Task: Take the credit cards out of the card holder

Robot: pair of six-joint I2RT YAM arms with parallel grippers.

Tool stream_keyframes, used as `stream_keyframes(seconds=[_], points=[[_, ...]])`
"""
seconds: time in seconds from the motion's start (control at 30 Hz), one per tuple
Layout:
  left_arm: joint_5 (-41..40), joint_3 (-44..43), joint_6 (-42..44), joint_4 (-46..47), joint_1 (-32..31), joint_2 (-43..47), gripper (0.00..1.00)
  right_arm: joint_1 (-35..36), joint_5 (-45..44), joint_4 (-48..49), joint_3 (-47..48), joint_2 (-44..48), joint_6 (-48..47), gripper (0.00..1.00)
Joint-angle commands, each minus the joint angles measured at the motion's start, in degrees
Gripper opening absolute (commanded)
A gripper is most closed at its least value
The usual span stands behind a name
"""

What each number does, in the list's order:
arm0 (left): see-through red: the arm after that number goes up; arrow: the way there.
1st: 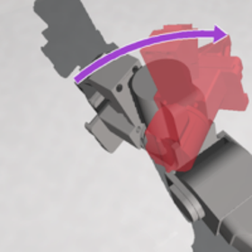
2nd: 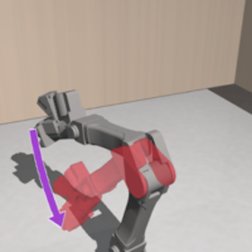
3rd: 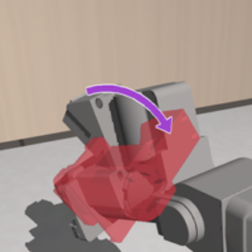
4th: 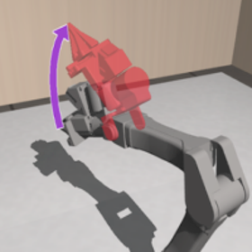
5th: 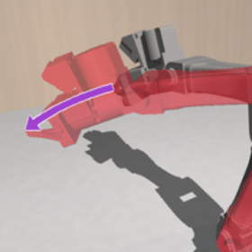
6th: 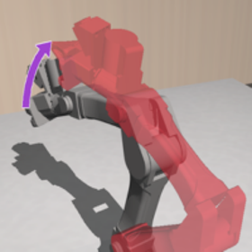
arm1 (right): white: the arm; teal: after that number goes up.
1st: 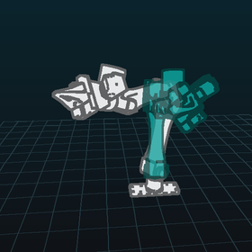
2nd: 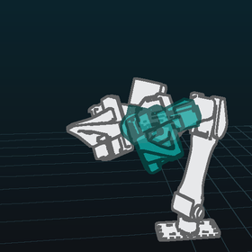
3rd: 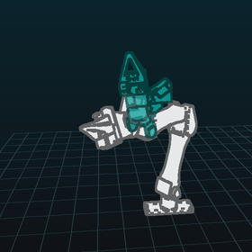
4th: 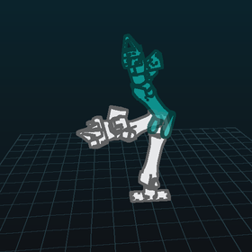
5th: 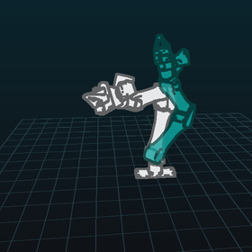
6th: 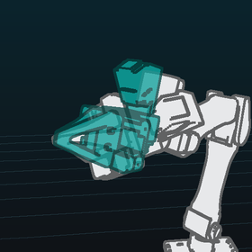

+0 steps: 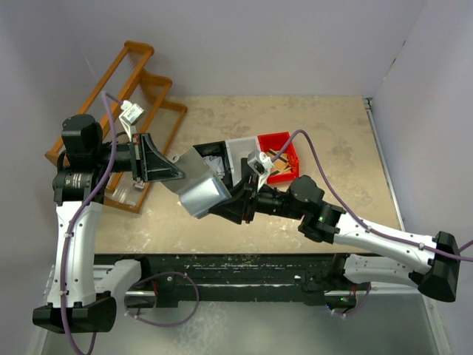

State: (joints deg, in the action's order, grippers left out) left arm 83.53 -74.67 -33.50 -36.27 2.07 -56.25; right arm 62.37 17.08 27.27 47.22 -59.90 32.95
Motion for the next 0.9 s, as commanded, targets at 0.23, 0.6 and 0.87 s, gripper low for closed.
stream_keyframes(seconds=[0.23,0.6,0.87], points=[[2.88,-2.32,-3.93,3.87,0.04,1.14,0.00,1.69,-10.73,2.18,1.67,0.79,-3.77,0.48],[2.89,-4.11,-5.26,5.65,0.04,0.27,0.00,1.70,-0.64,1.99,-0.37,3.74,-4.26,0.48],[2.39,-4.25,-7.16,7.33,0.04,0.34,0.00,1.72,-1.57,1.12,-0.26,4.34,-4.21,0.35]])
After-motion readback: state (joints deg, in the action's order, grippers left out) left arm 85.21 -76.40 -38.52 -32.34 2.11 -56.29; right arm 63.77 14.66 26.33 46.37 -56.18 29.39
